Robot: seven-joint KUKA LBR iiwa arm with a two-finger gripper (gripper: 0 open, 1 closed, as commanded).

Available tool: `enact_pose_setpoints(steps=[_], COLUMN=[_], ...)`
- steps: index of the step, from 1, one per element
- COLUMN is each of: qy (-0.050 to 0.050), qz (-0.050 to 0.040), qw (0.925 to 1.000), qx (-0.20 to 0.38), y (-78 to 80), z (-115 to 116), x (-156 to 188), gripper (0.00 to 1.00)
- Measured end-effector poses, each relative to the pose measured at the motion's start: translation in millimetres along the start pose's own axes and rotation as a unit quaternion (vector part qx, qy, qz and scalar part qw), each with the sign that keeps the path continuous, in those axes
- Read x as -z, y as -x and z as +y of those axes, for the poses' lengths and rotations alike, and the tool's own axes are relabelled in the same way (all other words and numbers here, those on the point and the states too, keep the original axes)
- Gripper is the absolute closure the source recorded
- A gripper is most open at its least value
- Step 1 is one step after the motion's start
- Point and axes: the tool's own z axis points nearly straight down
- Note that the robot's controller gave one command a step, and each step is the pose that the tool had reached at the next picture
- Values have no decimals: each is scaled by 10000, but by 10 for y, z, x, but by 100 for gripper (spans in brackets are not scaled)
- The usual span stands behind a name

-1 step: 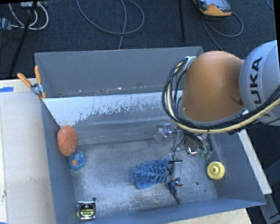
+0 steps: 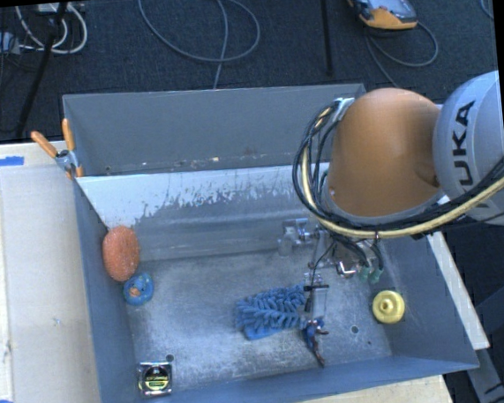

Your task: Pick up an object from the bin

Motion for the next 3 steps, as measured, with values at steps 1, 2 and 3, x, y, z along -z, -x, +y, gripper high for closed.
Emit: enact_pose_setpoints(steps=[1, 2, 3], qy=[-1, 1, -7], qz=[-38, -22, 22], qw=[9998, 9996, 9992], qx=[199, 275, 388], y=[53, 46, 56], z=[53, 66, 87], x=[-361, -500, -714], gripper=[0, 0, 0])
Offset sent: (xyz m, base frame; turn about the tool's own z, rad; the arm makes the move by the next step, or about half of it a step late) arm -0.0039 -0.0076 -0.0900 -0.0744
